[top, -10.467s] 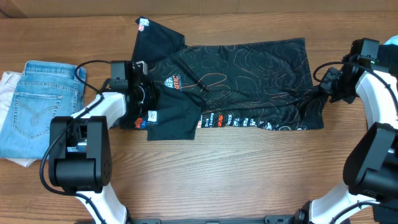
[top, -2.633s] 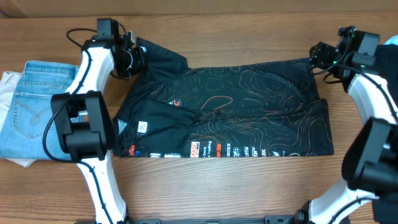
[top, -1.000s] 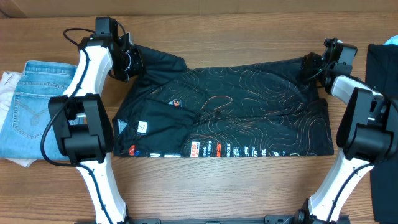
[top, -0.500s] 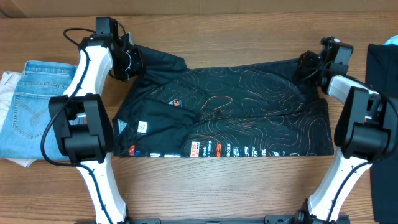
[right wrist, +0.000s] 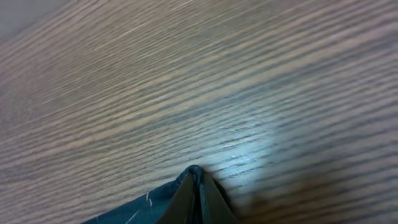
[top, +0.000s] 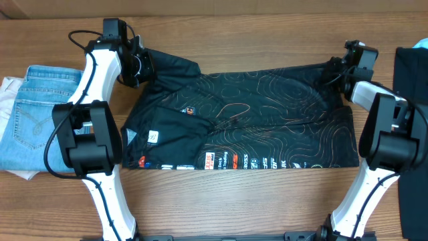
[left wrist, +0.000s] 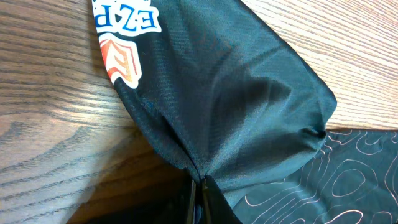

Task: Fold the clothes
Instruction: 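Fold the top edge down toward the bottom edge with both grippers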

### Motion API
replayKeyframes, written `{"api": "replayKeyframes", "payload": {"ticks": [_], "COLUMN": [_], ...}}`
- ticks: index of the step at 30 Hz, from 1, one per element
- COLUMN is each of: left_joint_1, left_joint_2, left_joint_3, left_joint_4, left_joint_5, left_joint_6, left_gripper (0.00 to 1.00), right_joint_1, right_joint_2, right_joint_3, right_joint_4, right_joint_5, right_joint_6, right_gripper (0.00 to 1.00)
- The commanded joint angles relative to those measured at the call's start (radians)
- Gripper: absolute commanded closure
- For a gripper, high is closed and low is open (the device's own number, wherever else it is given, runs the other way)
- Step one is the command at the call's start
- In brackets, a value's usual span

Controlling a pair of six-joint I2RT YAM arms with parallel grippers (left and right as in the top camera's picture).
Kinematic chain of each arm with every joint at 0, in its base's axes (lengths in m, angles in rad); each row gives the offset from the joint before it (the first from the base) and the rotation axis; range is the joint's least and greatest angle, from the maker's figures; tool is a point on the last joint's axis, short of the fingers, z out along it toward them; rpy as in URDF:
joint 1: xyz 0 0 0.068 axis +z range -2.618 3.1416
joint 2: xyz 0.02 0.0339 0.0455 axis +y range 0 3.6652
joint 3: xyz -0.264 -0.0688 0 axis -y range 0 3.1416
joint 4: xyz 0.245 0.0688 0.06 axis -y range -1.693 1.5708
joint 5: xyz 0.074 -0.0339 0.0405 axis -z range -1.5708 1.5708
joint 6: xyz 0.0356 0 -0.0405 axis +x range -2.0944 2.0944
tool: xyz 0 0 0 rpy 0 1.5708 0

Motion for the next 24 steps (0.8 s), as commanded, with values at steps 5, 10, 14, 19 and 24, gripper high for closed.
{"api": "replayKeyframes", "payload": {"ticks": [5, 10, 14, 19, 24], "left_joint_1": [-0.006, -0.006, -0.006, -0.006, -0.006], "left_joint_2": [-0.031, -0.080, -0.141, -0.208, -0.226], "left_joint_3": [0.023, 0.023, 0.023, 0.023, 0.023], "left_joint_4": [0.011, 0.016, 0.001, -0.075, -0.193], "left_joint_5": [0.025, 0.047, 0.051, 0.018, 0.008], "left_joint_6": [0.037, 0.055, 0.058, 0.066, 0.089], "left_gripper": [0.96, 0.96, 0.96, 0.96, 0.96], "right_joint_1": [-0.039, -0.045, -0.045, -0.045, -0.045], "right_joint_2": [-0.026, -0.087, -0.136, -0.222, -0.322], "right_joint_3": [0.042, 0.069, 0.091, 0.093, 0.093], "right_joint_4": [-0.100, -0.192, -0.305, -0.425, -0.562], "right_joint_5": [0.010, 0.011, 0.011, 0.011, 0.022], "right_joint_6": [0.043, 0.035, 0.035, 0.035, 0.035], "right_gripper": [0.94, 0.96, 0.96, 0.96, 0.96]}}
